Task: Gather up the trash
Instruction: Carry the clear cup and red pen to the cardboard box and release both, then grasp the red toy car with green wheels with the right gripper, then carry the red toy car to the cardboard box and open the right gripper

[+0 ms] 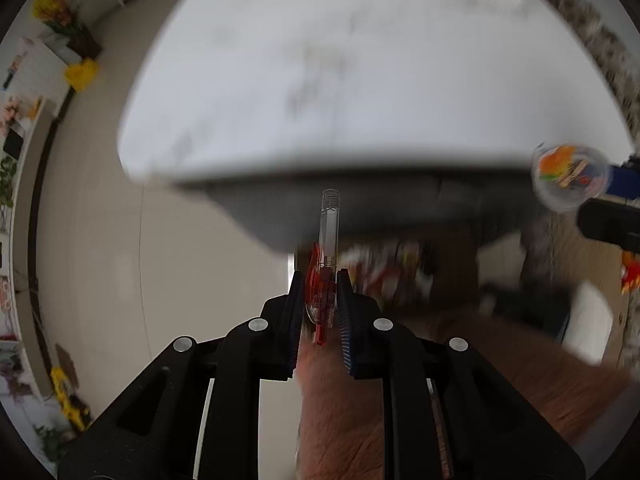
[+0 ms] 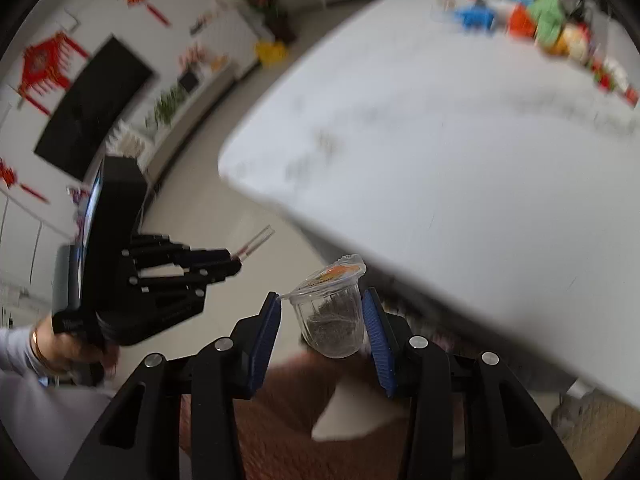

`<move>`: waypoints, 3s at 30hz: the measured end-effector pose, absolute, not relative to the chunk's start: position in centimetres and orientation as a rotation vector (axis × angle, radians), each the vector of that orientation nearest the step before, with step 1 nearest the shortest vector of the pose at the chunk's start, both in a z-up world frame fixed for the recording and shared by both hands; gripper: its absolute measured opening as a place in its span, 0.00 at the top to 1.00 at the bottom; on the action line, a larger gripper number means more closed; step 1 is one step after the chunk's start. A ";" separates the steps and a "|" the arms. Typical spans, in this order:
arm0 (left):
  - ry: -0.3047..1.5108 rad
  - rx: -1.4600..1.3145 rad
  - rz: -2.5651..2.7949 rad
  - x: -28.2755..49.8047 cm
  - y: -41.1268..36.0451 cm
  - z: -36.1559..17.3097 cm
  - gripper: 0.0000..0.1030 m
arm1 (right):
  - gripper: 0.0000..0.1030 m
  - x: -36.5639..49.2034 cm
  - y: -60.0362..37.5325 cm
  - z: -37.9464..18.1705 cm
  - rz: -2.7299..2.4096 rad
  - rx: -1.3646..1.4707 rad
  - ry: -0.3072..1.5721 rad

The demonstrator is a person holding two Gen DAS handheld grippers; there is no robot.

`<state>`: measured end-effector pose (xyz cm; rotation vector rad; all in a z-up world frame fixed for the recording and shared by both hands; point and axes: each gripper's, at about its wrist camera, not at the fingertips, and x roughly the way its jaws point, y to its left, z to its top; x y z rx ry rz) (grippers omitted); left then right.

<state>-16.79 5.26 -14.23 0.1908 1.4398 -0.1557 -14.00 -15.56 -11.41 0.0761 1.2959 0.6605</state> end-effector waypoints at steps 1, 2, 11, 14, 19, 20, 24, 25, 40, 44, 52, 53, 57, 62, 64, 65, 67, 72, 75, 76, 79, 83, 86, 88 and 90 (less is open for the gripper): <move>1.471 0.194 -0.157 -17.3 5.4 -15.5 0.84 | 0.59 -14.6 -15.2 -12.5 0.650 0.045 1.321; 1.503 0.203 -0.159 -17.8 5.5 -17.2 0.84 | 0.59 -15.1 -15.0 -13.7 0.632 0.008 1.343; 1.736 0.185 -0.145 -18.1 3.6 -33.2 0.84 | 0.58 -17.2 -15.8 -28.2 0.408 -0.133 1.522; 1.822 0.172 -0.123 -17.9 2.4 -38.4 0.47 | 0.26 -17.5 -16.1 -32.9 0.305 -0.235 1.558; 1.885 0.285 -0.138 -18.7 0.6 -42.4 0.32 | 0.28 -18.5 -17.1 -37.5 0.247 -0.286 1.665; 1.896 0.290 -0.146 -18.9 0.6 -42.7 0.32 | 0.28 -18.7 -17.6 -37.4 0.244 -0.281 1.668; 1.892 0.259 -0.154 -18.6 1.4 -41.3 0.32 | 0.27 -19.1 -18.3 -35.5 0.270 -0.283 1.652; 1.881 0.246 -0.157 -18.5 1.6 -40.2 0.32 | 0.27 -19.0 -18.7 -35.1 0.281 -0.277 1.648; 1.402 0.169 -0.171 -16.2 4.9 -13.7 0.18 | 0.06 -6.8 -23.0 -7.1 0.354 0.000 1.009; 1.376 0.108 -0.170 -15.3 3.9 -12.3 0.18 | 0.06 4.7 -28.5 -8.1 0.098 0.037 0.942; 1.356 0.085 -0.139 -14.6 3.4 -10.8 0.18 | 0.27 21.8 -35.1 -14.4 -0.167 0.000 1.092; 1.359 0.087 -0.134 -14.4 3.6 -10.9 0.18 | 0.38 22.7 -35.6 -15.2 -0.165 0.025 1.132; 1.356 0.068 -0.128 -12.6 3.9 -10.8 0.18 | 0.63 21.9 -36.8 -14.8 -0.112 0.115 1.127; 1.231 0.118 -0.212 -7.4 1.5 -9.2 0.18 | 0.63 14.3 -38.6 -12.3 -0.016 0.224 1.068; 1.145 0.148 -0.243 -3.4 -0.1 -8.5 0.18 | 0.63 10.2 -38.8 -11.4 0.025 0.276 1.048; 1.111 0.167 -0.250 -1.4 -0.8 -8.4 0.18 | 0.63 8.6 -39.1 -11.1 0.038 0.299 1.040; 1.044 0.216 -0.271 3.5 -2.7 -8.1 0.18 | 0.63 4.7 -38.8 -10.3 0.060 0.357 1.020; 0.985 0.361 -0.364 16.4 -8.8 -8.1 0.18 | 0.63 -0.8 -37.6 -9.4 0.107 0.482 0.978; 0.999 0.407 -0.359 21.8 -10.8 -9.2 0.18 | 0.62 -2.3 -37.0 -9.1 0.121 0.492 0.972; 1.017 0.417 -0.356 23.7 -11.3 -9.9 0.18 | 0.62 -2.4 -36.8 -8.9 0.122 0.488 0.970; 1.069 0.421 -0.363 27.3 -12.4 -11.6 0.18 | 0.62 -3.1 -37.0 -8.8 0.127 0.506 0.968; 1.129 0.373 -0.374 29.1 -12.3 -13.5 0.30 | 0.62 -3.7 -37.5 -9.0 0.125 0.534 0.978; 1.164 0.282 -0.385 28.8 -11.4 -13.2 0.41 | 0.62 -4.0 -37.7 -8.9 0.128 0.543 0.976; 1.168 0.286 -0.391 27.7 -10.9 -13.1 0.41 | 0.62 -4.0 -37.6 -8.6 0.136 0.552 0.966; 1.174 0.284 -0.400 25.9 -10.0 -12.6 0.42 | 0.62 -3.9 -37.3 -8.3 0.143 0.550 0.957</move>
